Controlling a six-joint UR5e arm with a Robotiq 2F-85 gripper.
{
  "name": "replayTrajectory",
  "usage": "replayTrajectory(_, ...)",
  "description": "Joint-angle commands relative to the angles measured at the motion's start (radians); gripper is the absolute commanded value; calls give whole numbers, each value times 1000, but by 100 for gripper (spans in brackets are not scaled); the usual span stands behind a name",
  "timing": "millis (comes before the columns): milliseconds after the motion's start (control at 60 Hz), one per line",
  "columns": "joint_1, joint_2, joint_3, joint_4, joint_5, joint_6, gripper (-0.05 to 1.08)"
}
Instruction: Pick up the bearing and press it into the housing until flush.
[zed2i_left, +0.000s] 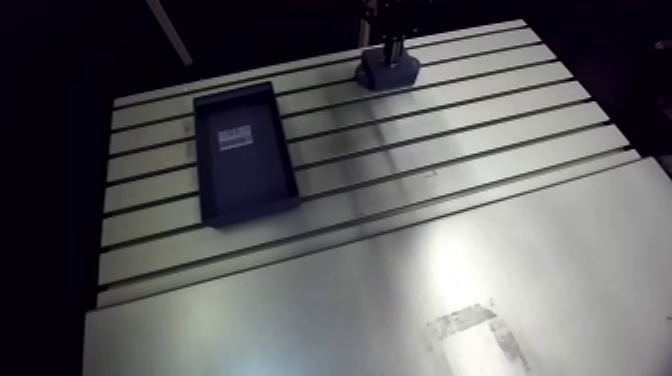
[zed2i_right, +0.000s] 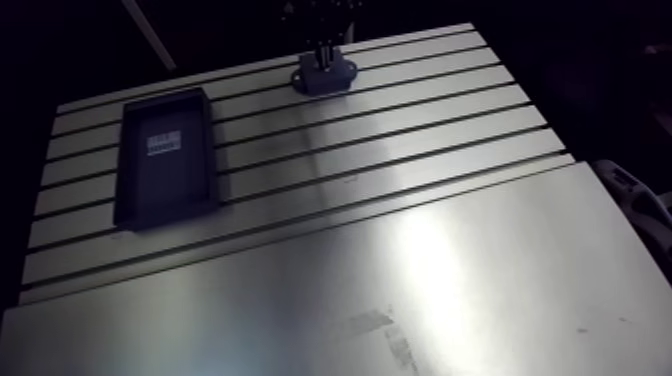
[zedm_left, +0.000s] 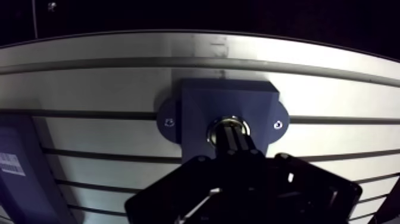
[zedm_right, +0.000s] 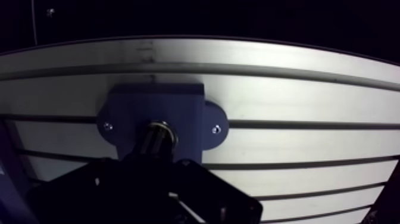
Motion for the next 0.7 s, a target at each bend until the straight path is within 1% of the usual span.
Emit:
replayTrajectory(17,-1,0,0,0,0,0,108)
replayTrajectory(700,0,0,0,0,1,0,108)
